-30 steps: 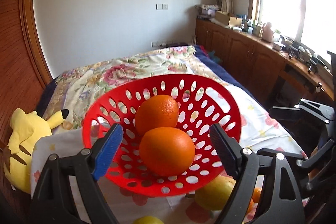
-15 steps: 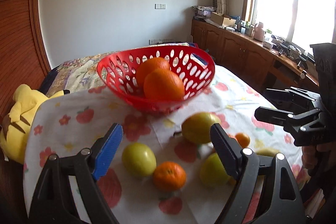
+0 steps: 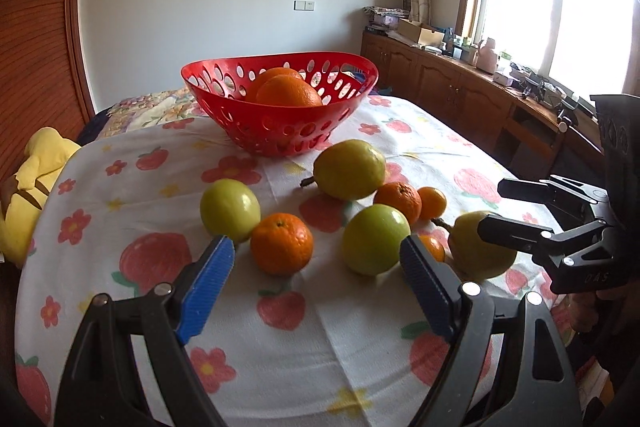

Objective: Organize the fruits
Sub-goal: 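Move right tool to the yellow pear while left tool approaches a green apple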

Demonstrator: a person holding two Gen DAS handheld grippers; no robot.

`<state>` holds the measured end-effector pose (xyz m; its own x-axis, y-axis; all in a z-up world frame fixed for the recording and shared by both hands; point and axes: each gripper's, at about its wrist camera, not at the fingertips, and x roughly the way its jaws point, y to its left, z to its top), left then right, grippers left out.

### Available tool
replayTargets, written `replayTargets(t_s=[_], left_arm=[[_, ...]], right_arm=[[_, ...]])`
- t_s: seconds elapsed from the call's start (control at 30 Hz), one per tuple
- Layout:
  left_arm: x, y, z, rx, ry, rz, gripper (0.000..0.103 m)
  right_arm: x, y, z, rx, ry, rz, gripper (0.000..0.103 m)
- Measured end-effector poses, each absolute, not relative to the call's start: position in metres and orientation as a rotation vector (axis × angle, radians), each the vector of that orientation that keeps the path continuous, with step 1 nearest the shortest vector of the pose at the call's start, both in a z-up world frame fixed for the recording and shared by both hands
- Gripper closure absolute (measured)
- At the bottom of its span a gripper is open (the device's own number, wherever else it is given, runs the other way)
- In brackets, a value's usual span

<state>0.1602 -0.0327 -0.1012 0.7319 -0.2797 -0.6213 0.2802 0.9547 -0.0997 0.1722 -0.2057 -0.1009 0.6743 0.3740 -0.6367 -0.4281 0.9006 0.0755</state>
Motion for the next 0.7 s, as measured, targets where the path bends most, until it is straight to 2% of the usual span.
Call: replayTargets(t_s=[0.5,0.6,0.7], left_arm=[[0.139,-0.046,-0.107,-0.015,0.69,-0.34,0.018],[0.138,-0.05,-0.109,-0.006,0.693,-0.352,0.018],[0.141,-0.052,-0.111,-0.007,0.702,-0.363,0.018]], right_arm=[[0.16,-0.21,-0.122,-0.082,0.726,0.44,0.024],[0.161,-0.212,-0.129,-0.076,0.745,0.442,0.034],[0.162,-0.213,-0.134,-0.071,0.757,0.44,0.038]])
